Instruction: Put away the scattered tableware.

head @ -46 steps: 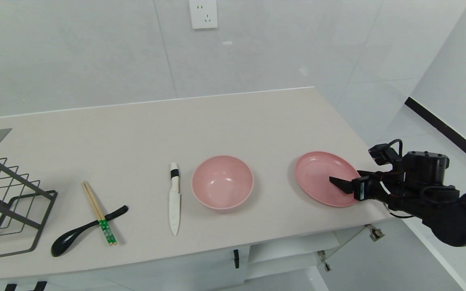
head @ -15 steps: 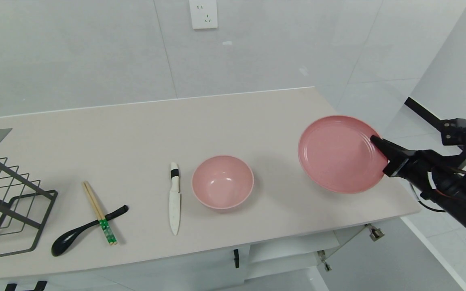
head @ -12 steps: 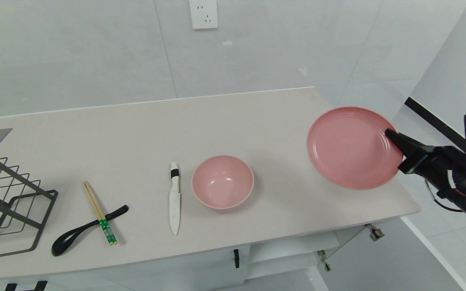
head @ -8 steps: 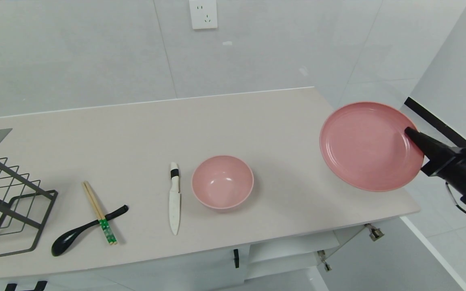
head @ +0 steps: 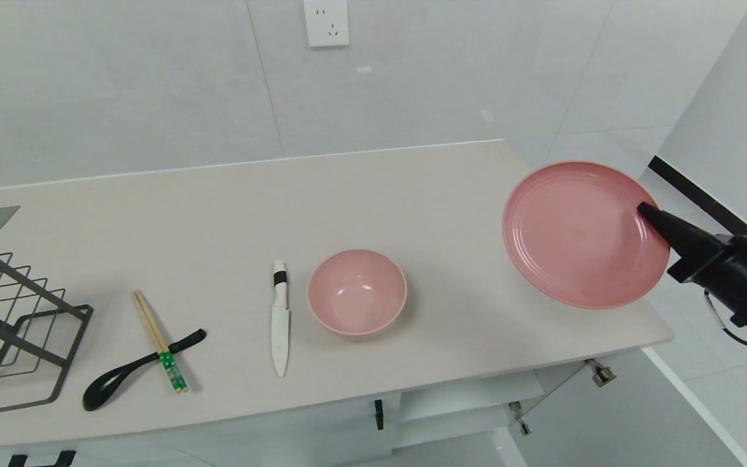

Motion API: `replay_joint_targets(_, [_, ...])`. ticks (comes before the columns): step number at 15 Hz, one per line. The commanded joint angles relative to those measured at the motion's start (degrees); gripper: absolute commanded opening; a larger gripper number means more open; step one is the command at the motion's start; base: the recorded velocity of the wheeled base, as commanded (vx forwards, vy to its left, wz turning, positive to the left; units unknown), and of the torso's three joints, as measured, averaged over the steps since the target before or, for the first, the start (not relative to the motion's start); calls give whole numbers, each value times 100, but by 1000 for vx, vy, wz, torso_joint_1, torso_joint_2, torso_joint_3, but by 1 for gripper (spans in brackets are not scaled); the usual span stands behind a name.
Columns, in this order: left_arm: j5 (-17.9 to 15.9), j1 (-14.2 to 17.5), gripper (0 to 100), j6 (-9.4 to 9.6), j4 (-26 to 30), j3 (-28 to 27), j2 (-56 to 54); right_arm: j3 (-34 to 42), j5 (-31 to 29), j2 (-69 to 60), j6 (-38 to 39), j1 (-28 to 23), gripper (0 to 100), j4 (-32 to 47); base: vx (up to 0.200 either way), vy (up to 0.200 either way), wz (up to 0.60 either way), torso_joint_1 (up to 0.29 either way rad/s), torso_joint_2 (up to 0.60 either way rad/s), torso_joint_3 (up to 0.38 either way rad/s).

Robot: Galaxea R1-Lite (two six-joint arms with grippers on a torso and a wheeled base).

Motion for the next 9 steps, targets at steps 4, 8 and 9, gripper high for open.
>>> replay_joint_targets(4, [-856, -681, 100, -1326, 120, -417, 1984, 13, 5, -28, 1, 3, 0, -6, 0, 0, 0, 0, 0, 0])
replay_joint_targets(8, [-1339, -804, 100, -1440, -47, -751, 3795, 22, 14, -63, 10, 3, 0, -6, 0, 0, 0, 0, 0, 0])
replay_joint_targets(9, [-1348, -839, 100, -1405, -179, -786, 4111, 57, 14, -72, 10, 3, 0, -6, 0, 0, 0, 0, 0, 0])
